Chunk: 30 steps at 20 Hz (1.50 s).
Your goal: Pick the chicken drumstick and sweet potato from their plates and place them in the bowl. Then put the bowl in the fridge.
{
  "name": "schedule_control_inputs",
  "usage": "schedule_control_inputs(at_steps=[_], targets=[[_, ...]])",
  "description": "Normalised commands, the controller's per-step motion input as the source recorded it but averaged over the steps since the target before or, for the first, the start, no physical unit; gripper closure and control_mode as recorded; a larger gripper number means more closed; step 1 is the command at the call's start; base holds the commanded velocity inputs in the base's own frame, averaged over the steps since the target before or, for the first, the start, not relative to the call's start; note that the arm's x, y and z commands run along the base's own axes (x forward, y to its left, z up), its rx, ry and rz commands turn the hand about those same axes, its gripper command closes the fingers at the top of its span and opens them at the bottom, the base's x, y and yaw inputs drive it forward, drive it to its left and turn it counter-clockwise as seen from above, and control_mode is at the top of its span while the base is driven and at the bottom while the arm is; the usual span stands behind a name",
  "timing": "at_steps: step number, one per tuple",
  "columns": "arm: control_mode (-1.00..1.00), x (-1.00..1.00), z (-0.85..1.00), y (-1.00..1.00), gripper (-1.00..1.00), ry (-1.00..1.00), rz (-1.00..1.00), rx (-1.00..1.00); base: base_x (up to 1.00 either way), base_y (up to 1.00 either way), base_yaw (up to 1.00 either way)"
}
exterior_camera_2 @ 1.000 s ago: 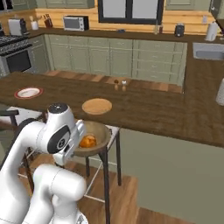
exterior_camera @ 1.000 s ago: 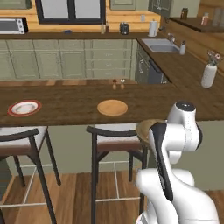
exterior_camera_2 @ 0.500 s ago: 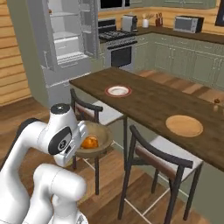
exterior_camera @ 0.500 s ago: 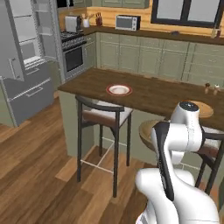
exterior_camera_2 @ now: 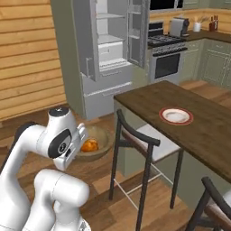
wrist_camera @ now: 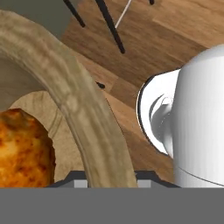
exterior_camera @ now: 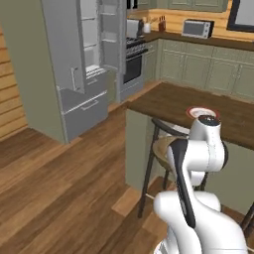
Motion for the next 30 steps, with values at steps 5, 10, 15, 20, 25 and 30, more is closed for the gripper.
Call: schedule_control_inputs(at_steps=[5, 10, 15, 20, 25, 30], targets=[[1.0, 0.0, 0.0, 0.0, 1.0, 0.0, 0.0, 0.0, 1.0, 1.0, 0.04], [1.0, 0.0, 0.0, 0.0, 1.0, 0.0, 0.0, 0.0, 1.0, 1.0, -0.12], [1.0, 0.0, 0.0, 0.0, 1.0, 0.0, 0.0, 0.0, 1.0, 0.99, -0.24], [1.0, 0.0, 0.0, 0.0, 1.0, 0.0, 0.0, 0.0, 1.0, 0.82, -0.45], [1.0, 0.0, 0.0, 0.0, 1.0, 0.0, 0.0, 0.0, 1.0, 0.79, -0.5], [1.0, 0.0, 0.0, 0.0, 1.0, 0.0, 0.0, 0.0, 1.0, 0.25, -0.47]])
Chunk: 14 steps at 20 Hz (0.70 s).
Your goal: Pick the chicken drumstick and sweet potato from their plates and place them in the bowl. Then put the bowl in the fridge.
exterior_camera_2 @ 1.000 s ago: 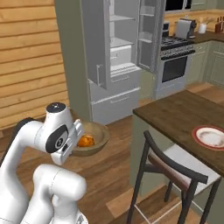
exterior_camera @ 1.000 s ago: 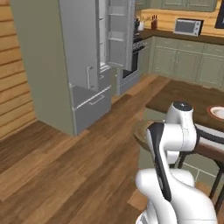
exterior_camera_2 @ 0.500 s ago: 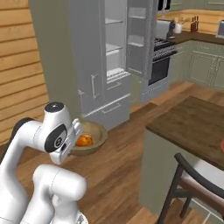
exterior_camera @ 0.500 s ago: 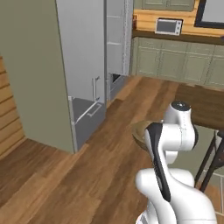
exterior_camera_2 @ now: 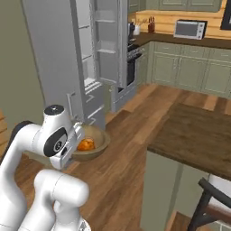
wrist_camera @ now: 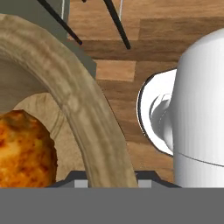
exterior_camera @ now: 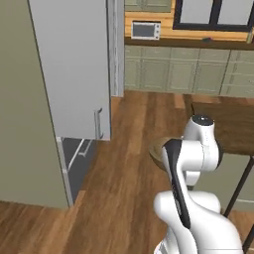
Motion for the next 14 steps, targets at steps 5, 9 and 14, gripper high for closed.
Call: schedule_control_inputs(at_steps=[5, 9, 14], targets=[[1.0, 0.0, 0.0, 0.0, 1.0, 0.0, 0.0, 0.0, 1.0, 0.1, -0.38], [1.0, 0.0, 0.0, 0.0, 1.0, 0.0, 0.0, 0.0, 0.91, 0.75, -0.41], [1.0, 0.0, 0.0, 0.0, 1.0, 0.0, 0.0, 0.0, 0.75, 0.41, -0.38]])
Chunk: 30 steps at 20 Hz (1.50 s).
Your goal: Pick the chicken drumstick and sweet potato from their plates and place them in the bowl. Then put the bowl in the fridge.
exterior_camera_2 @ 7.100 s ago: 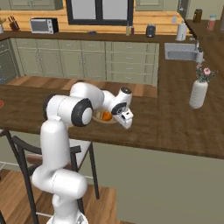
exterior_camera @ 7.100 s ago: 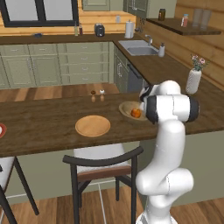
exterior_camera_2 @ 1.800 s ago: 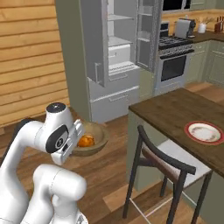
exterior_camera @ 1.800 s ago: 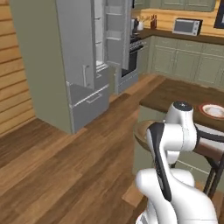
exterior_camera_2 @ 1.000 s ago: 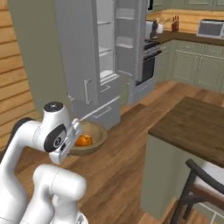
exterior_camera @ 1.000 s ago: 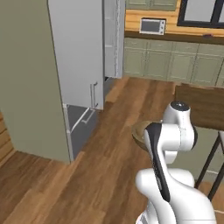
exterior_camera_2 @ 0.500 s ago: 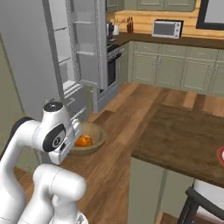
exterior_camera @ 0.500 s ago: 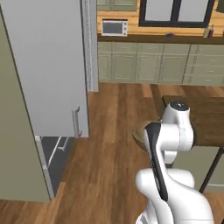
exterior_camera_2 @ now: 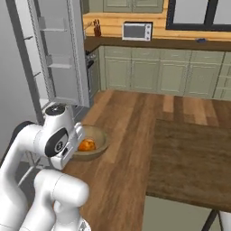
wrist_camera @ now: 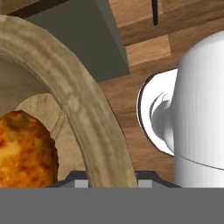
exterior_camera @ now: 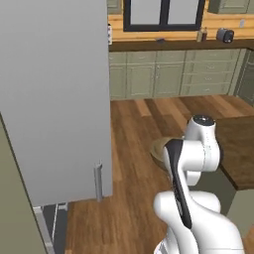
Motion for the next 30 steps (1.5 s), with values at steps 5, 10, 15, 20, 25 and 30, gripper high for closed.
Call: schedule_control_inputs(at_steps=[5, 10, 15, 20, 25, 30], targets=[[1.0, 0.0, 0.0, 0.0, 1.0, 0.0, 0.0, 0.0, 0.35, -0.16, -0.13], [1.0, 0.0, 0.0, 0.0, 1.0, 0.0, 0.0, 0.0, 0.78, -0.08, -0.02], [1.0, 0.0, 0.0, 0.0, 1.0, 0.0, 0.0, 0.0, 0.66, -0.33, 0.08], [1.0, 0.0, 0.0, 0.0, 1.0, 0.0, 0.0, 0.0, 0.49, -0.35, 0.13], [1.0, 0.0, 0.0, 0.0, 1.0, 0.0, 0.0, 0.0, 0.63, -0.27, 0.16], [1.0, 0.0, 0.0, 0.0, 1.0, 0.0, 0.0, 0.0, 0.75, -0.14, 0.15]])
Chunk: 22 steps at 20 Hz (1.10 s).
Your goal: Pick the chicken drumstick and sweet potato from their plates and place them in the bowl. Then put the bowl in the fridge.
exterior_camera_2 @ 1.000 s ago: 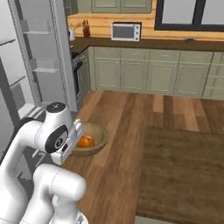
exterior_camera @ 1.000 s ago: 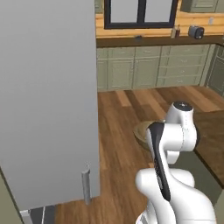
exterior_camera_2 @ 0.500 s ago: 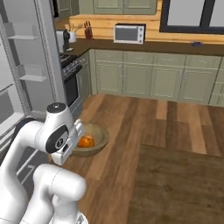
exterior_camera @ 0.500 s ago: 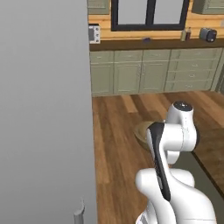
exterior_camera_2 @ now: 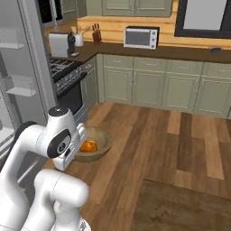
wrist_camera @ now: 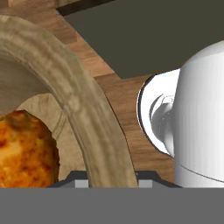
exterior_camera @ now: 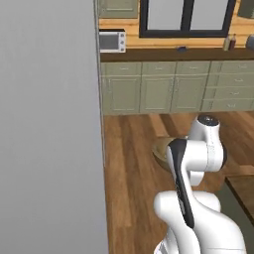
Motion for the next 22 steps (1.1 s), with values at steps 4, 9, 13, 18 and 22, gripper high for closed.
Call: schedule_control_inputs(at_steps=[4, 9, 13, 18, 22], targets=[[1.0, 0.0, 0.0, 0.0, 1.0, 0.0, 0.0, 0.0, 0.39, -0.06, 0.2], [1.0, 0.0, 0.0, 0.0, 1.0, 0.0, 0.0, 0.0, 0.14, -0.02, 0.45], [1.0, 0.0, 0.0, 0.0, 1.0, 0.0, 0.0, 0.0, 0.7, -0.14, 0.48], [1.0, 0.0, 0.0, 0.0, 1.0, 0.0, 0.0, 0.0, 0.34, -0.07, 0.47], [1.0, 0.0, 0.0, 0.0, 1.0, 0.0, 0.0, 0.0, 0.87, -0.28, 0.45]])
